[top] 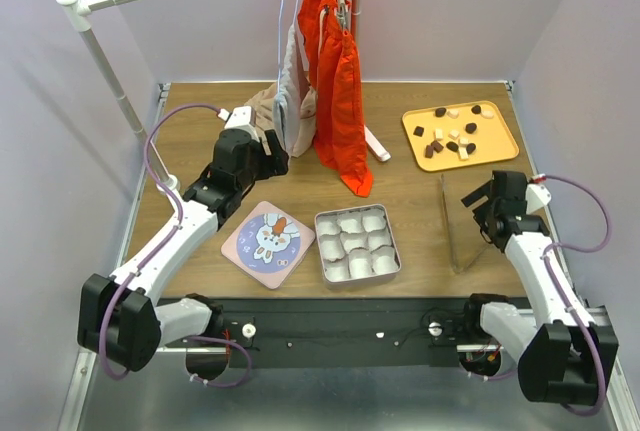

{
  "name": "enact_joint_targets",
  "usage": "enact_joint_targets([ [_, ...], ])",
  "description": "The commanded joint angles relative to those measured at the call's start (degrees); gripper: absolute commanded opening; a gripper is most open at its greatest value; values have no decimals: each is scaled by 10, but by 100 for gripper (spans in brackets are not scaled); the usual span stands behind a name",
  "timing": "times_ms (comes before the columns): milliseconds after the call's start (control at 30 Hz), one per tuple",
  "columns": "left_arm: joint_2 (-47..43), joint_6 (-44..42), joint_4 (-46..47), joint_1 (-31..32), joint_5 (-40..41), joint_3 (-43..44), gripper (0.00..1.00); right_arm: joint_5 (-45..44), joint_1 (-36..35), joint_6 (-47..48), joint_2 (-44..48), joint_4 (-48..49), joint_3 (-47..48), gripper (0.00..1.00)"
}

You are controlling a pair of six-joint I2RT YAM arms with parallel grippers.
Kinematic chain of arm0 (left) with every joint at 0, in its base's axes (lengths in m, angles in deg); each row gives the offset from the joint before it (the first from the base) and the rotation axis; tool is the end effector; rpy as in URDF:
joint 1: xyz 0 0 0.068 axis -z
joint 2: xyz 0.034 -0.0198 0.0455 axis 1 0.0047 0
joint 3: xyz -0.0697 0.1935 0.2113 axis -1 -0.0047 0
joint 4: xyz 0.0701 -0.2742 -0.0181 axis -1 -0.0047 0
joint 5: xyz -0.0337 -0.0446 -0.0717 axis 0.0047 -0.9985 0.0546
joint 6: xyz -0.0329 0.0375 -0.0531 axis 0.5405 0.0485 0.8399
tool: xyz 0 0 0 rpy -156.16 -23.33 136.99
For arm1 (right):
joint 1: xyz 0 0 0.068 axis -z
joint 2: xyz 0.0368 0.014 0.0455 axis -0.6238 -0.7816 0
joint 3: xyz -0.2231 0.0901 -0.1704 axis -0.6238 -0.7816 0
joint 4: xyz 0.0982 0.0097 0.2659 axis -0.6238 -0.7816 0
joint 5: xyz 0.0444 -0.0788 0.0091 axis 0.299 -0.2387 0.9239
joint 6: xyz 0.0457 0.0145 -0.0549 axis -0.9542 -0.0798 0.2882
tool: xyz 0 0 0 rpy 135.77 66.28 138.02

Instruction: Pack the chocolate

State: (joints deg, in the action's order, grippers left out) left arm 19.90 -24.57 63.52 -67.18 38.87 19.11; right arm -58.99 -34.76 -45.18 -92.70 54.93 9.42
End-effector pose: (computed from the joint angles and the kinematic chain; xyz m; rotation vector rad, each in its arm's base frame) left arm 0.2854 -0.1115 0.3013 -0.1670 2.0125 -0.4610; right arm 0.2144 -0.0329 0.2106 1.1499 2.1081 -0.0371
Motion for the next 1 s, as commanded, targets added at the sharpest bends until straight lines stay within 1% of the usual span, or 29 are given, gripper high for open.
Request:
enact_joint_targets([
  [0, -1, -26, -12, -8, -32, 2, 86, -39, 23, -32, 36, -38, -21, 100],
  [200, 2, -27, -7, -15, -43, 6, 86, -59, 34, -60, 13, -82, -14, 100],
  [300, 9, -22, -1, -16, -51, 5, 86, -37, 37, -96, -6, -82, -37, 100],
  [333, 14, -20, -1, -18, -49, 5, 86, -32, 36, -122, -12, -80, -45, 100],
  [433, 23, -8, -2, -22, -53, 4, 86, -31, 36, -131, -39, -51, -61, 98],
  [500, 25, -5, 0, -24, -56, 0, 86, -33, 36, -125, -60, -41, -63, 89],
  [533, 26, -5, 0, -24, -58, -1, 86, -31, 37, -117, -64, -29, -67, 83],
  [567, 26, -5, 0, -24, -59, -2, 86, -27, 36, -109, -66, -21, -69, 74],
  [633, 27, -5, -2, -24, -57, -1, 86, -10, 36, -98, -64, -9, -74, 67],
  [733, 22, -1, -1, -24, -52, -5, 86, 0, 36, -94, -51, 0, -81, 53],
  [767, 22, 0, -2, -24, -51, -6, 86, 0, 36, -94, -48, 0, -82, 43],
  [800, 22, -1, -1, -24, -51, -6, 86, -2, 36, -94, -47, -1, -82, 36],
  [833, 21, -1, -2, -24, -50, -6, 86, -6, 36, -92, -46, -1, -81, 26],
  [867, 21, -2, -3, -24, -49, -6, 86, -9, 36, -92, -45, -1, -81, 12],
  [933, 18, -3, -9, -24, -43, -6, 86, -13, 36, -91, -45, -2, -80, 3],
  [967, 18, -3, -11, -24, -39, -7, 86, -16, 36, -91, -41, -3, -80, 1],
])
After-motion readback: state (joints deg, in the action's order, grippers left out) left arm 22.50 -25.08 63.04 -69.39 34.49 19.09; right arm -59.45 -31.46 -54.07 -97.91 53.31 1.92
